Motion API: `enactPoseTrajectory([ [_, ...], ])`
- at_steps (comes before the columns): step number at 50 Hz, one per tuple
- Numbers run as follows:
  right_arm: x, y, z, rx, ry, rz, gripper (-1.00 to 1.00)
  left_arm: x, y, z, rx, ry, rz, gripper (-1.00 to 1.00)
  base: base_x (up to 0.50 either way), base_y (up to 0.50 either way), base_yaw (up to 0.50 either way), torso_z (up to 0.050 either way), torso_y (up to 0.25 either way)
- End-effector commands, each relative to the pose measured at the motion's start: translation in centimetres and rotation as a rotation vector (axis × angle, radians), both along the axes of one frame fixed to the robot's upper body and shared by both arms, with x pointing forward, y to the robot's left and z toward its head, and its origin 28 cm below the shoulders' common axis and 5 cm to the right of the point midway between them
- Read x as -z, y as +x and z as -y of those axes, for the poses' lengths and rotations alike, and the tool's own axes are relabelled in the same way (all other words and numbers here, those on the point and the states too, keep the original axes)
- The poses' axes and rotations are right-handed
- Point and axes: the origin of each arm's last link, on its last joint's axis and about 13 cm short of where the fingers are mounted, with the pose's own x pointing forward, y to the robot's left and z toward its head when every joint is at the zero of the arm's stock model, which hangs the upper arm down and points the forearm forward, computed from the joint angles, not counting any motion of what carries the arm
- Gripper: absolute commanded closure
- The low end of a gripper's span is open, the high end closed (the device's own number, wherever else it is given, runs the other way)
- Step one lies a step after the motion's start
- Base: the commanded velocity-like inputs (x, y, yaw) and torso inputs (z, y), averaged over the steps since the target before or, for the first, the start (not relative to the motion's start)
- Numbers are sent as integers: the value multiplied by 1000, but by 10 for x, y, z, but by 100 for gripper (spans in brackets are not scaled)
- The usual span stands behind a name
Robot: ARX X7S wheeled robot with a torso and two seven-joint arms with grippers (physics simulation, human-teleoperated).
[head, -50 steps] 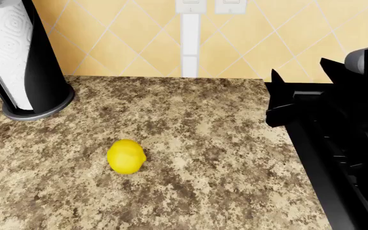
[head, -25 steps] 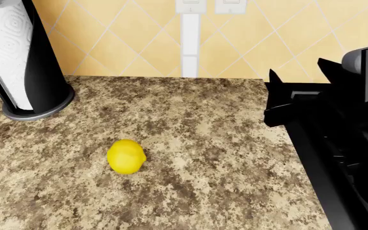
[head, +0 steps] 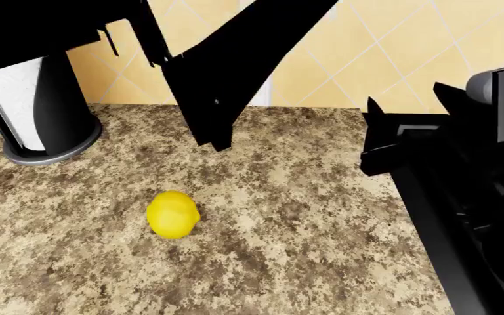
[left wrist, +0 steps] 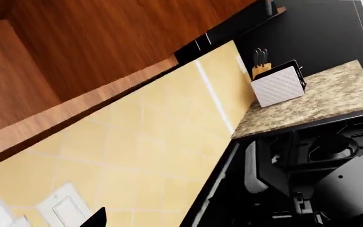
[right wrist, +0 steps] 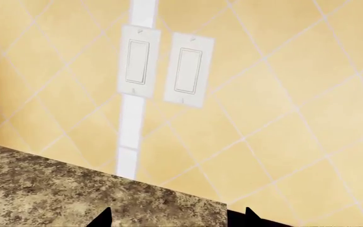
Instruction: Pick the lemon, kiwi from the counter and place them in the cabinet. Then close the cabinet.
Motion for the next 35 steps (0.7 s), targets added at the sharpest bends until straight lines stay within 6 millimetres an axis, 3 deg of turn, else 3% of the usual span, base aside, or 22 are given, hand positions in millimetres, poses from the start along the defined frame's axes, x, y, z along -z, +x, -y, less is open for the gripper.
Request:
enactPoseTrajectory([
  [1,1,-1,0,2,3,-2,-100,28,18,2,-73,45,-114,-100,0,0,0,0,0],
  [26,6,-1,2,6,8,-7,-100,88,59,-10,-317,217,-294,-100,0,0,0,0,0],
  [35,5,0,2,7,9,-7,-100,100,51,-18,-488,298,-386,-100,0,0,0,0,0],
])
